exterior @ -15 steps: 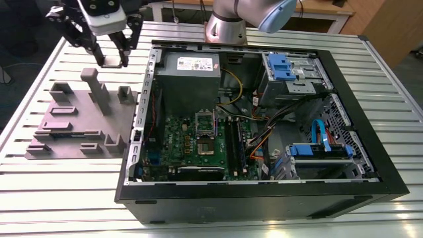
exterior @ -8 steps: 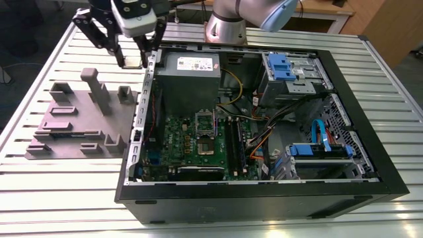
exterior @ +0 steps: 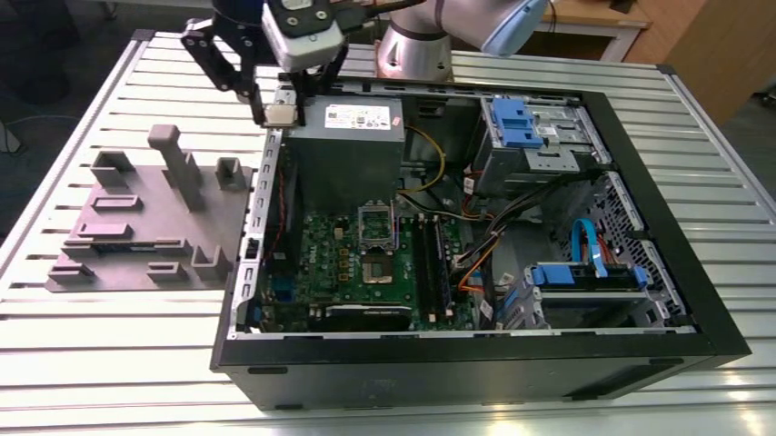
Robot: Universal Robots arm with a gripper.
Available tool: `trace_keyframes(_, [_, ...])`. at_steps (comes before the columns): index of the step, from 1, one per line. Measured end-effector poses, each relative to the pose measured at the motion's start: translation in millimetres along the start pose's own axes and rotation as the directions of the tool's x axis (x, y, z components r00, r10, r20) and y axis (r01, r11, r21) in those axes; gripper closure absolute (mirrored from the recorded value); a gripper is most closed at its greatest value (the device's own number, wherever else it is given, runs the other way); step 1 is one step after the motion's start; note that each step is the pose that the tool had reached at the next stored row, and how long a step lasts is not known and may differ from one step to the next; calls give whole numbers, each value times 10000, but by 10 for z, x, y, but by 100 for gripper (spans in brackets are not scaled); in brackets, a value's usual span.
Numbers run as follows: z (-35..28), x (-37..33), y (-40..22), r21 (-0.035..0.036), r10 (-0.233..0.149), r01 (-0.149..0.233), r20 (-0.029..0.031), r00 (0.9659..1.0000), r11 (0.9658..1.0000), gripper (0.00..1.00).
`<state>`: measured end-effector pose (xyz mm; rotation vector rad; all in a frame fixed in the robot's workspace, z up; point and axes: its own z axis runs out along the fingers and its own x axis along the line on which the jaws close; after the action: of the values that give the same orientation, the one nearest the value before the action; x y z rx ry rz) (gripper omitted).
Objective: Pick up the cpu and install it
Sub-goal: 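Pick up the cpu and move it towards the insertion slot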
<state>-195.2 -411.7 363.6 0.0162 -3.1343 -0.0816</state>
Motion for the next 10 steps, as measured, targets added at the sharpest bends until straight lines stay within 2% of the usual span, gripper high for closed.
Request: trace_keyframes(10, [0,-457,-5,-1,-1,1,0,10000,10000,53])
